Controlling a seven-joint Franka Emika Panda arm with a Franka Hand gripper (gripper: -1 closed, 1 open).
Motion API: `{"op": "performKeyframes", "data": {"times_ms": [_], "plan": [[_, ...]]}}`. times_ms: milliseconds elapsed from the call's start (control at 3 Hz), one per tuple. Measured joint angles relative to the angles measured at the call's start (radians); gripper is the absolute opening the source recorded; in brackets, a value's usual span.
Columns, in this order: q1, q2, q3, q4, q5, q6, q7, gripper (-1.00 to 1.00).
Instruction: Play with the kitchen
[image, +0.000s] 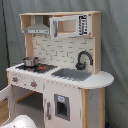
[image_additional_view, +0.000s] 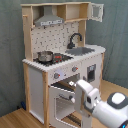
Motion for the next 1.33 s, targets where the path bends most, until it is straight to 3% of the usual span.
{"op": "performKeyframes", "data": {"times_ms": [1000,1333], "plan": [[-0.021,0.001,0.151,0.021,0.006,-0.013,0.286,1.00],[-0.049,0.001,0.200,0.017,0.006,-0.013,0.370,1.00]]}}
